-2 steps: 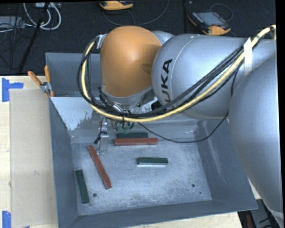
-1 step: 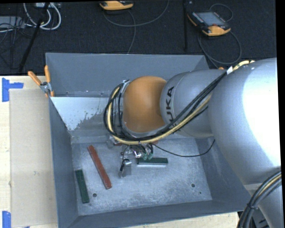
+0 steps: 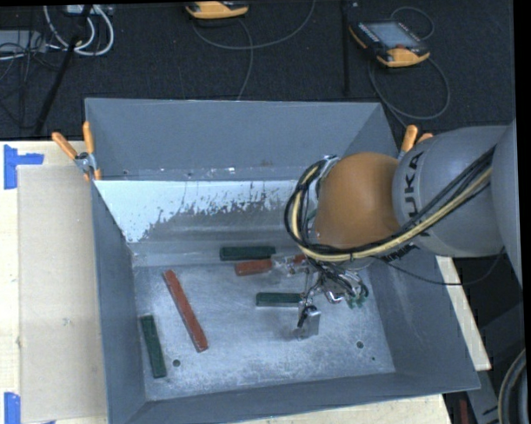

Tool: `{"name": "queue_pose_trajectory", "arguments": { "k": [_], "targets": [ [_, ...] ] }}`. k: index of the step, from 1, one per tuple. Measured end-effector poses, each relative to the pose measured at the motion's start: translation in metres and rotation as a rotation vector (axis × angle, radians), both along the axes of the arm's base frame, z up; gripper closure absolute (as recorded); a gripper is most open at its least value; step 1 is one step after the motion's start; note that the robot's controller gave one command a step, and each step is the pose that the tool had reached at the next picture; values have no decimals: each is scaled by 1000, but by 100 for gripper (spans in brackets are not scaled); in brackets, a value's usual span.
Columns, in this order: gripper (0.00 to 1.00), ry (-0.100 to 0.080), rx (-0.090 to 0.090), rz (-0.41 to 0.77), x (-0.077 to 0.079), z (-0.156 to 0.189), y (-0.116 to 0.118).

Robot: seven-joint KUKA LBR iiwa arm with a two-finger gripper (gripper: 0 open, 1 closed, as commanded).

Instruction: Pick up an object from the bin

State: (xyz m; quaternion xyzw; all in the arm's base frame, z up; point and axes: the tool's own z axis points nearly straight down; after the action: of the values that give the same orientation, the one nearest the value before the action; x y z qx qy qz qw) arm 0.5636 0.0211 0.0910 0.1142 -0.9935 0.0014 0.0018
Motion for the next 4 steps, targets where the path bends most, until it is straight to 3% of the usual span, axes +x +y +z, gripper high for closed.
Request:
{"name": "queue_pose_trajectory", "arguments": {
  "k": [1, 2, 3, 4],
  "targets": [
    [0, -10, 3, 27, 37, -21, -50],
    [100, -7, 4, 26, 36, -20, -47],
    [100, -5, 4, -158, 25, -20, -4],
    [100, -13, 4, -182, 24, 153, -2]
  ]
}}
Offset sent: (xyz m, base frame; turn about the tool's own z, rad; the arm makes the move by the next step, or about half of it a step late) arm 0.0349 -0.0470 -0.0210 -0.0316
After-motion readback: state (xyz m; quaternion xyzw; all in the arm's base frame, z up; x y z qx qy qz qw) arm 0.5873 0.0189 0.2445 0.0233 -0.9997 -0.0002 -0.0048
